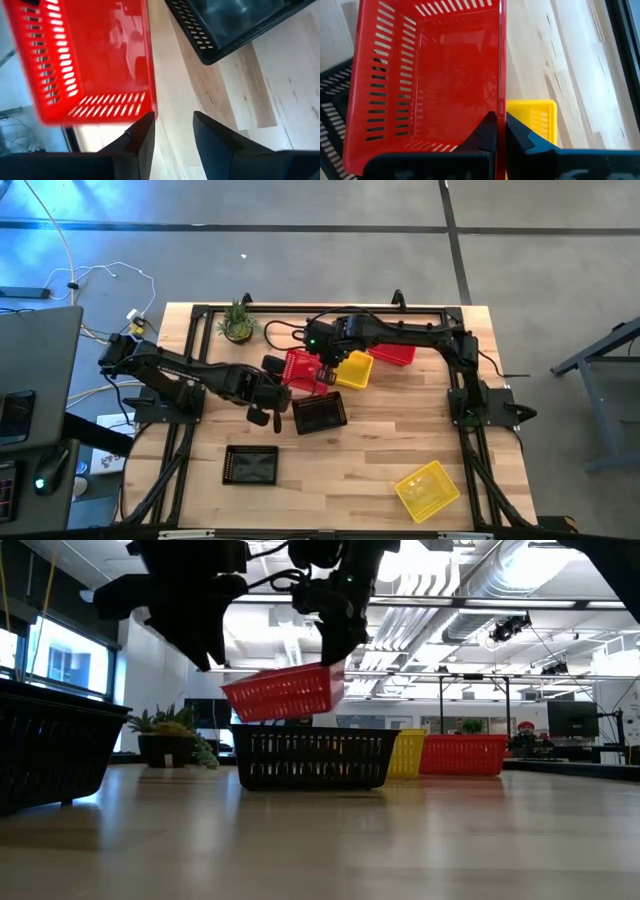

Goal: Stack baskets by color
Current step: Stack the red bin on top of the red bin stack

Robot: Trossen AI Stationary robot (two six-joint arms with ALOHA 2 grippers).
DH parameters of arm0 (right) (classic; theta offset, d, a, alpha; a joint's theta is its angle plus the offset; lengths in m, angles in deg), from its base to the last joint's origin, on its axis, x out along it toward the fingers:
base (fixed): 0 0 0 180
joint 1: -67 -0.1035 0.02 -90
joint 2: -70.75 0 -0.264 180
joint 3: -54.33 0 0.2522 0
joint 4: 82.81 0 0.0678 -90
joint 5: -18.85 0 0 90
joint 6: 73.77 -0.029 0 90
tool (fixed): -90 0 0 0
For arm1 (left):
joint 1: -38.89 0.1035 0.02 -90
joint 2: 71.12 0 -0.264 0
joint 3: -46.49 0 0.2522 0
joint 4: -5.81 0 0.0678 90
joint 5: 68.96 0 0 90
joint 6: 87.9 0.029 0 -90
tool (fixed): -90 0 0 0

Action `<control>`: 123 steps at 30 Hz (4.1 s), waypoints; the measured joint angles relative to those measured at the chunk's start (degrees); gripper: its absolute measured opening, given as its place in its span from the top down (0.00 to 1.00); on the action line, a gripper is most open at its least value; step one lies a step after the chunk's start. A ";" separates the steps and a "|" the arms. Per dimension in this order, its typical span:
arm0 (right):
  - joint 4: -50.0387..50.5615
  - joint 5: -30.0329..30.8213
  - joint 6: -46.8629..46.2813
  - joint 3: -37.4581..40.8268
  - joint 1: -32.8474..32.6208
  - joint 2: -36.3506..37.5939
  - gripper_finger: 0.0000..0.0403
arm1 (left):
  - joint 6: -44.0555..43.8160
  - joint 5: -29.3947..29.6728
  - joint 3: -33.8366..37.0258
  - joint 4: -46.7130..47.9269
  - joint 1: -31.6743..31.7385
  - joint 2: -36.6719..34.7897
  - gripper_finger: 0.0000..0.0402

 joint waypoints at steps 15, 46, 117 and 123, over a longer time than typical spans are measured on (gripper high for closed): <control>7.43 8.39 -0.77 0.00 -0.04 0.00 1.00 | -2.96 3.97 0.00 4.09 -0.34 -0.02 0.71; 6.45 17.01 -6.97 17.89 0.11 30.90 1.00 | -16.91 0.24 8.56 4.92 -0.54 -17.10 0.71; -11.91 -16.61 31.70 53.46 46.16 42.03 1.00 | -17.38 -1.16 8.76 2.49 -0.54 -18.53 0.71; -12.06 -16.68 32.66 53.46 46.85 42.03 1.00 | -17.38 -1.15 8.74 2.49 -0.54 -18.53 0.71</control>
